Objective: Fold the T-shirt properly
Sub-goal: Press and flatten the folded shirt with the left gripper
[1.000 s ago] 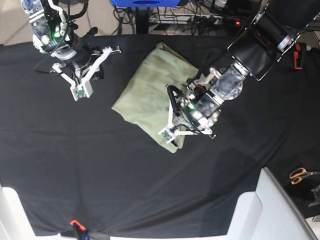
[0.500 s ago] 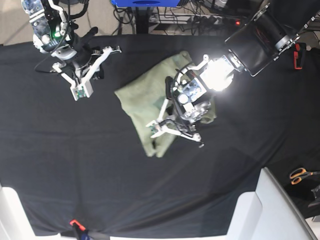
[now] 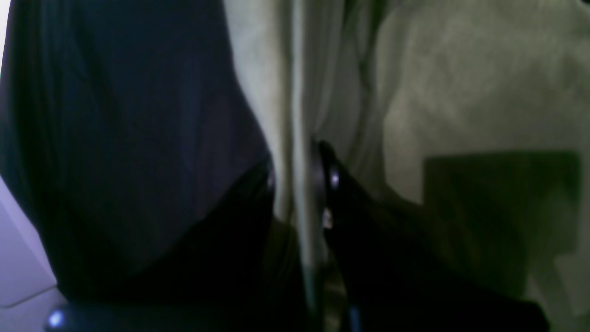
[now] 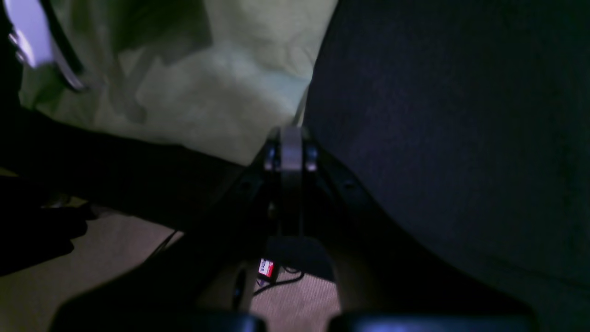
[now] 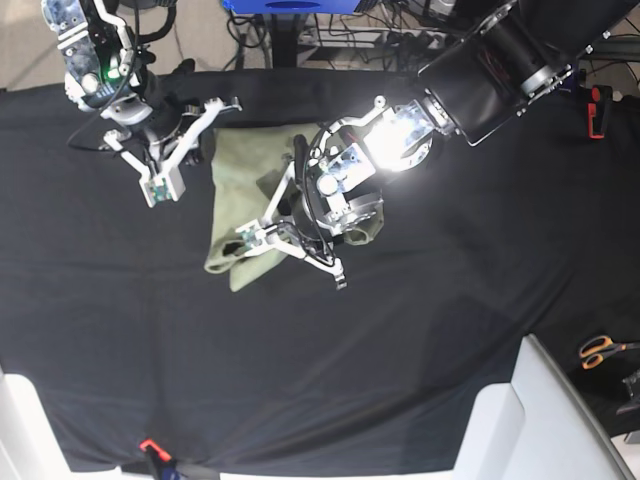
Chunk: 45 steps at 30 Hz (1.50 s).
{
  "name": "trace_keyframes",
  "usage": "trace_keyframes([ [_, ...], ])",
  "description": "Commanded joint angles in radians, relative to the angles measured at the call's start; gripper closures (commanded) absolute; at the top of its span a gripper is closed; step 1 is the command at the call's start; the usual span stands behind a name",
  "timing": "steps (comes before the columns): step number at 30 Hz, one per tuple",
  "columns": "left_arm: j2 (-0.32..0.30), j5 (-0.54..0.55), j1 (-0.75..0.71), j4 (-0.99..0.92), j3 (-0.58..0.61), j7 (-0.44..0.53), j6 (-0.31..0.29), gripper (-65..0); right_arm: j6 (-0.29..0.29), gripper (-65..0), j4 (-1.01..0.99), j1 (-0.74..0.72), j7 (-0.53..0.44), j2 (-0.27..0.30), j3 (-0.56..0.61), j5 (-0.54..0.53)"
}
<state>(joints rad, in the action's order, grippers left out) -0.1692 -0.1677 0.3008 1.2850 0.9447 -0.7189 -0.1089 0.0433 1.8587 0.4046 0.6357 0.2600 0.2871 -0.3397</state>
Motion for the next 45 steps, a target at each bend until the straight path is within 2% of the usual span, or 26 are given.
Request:
trace_keyframes([
  [1, 0.006, -0.005, 0.028, -0.002, 0.000, 0.012, 0.004, 0.0, -0.003, 0.0, 0.020, -0.006, -0.017, 0.003, -0.006, -0.002],
  [7, 0.003, -0.005, 0.033, -0.023, 0.017, 0.115, 0.002, 0.0, -0.003, 0.0, 0.020, -0.019, -0.017, 0.003, -0.006, -0.002],
  [13, 0.004, -0.006, 0.033, -0.023, 0.018, 0.153, 0.001, 0.0, -0.003, 0.0, 0.019, -0.025, -0.017, 0.003, -0.006, -0.002],
  [15, 0.004, -0.006, 0.039, -0.023, 0.021, 0.153, -0.001, 0.0, -0.003, 0.0, 0.017, -0.034, -0.017, 0.003, -0.006, -0.002],
  [19, 0.004, -0.003, 0.074, -0.057, 0.099, 0.152, -0.001, 0.0, -0.003, 0.0, 0.017, -0.037, -0.017, 0.003, -0.006, -0.002],
  [27, 0.007, -0.002, 0.082, -0.080, 0.099, 0.149, -0.001, 0.0, -0.003, 0.0, 0.017, -0.037, -0.015, -0.021, -0.006, 0.001],
  [29, 0.006, 0.004, 0.088, -0.078, 0.096, 0.143, -0.001, 0.0, -0.003, 0.0, 0.017, -0.042, -0.015, -0.021, -0.006, 0.001],
  [36, 0.023, -0.005, 0.061, -0.017, -0.031, 0.043, 0.001, 0.0, -0.003, 0.0, 0.017, -0.043, -0.015, -0.021, -0.006, 0.001],
  [45, 0.026, -0.005, 0.065, -0.041, -0.028, 0.038, 0.001, 0.0, -0.003, 0.0, 0.017, -0.043, -0.015, -0.021, -0.006, 0.001],
])
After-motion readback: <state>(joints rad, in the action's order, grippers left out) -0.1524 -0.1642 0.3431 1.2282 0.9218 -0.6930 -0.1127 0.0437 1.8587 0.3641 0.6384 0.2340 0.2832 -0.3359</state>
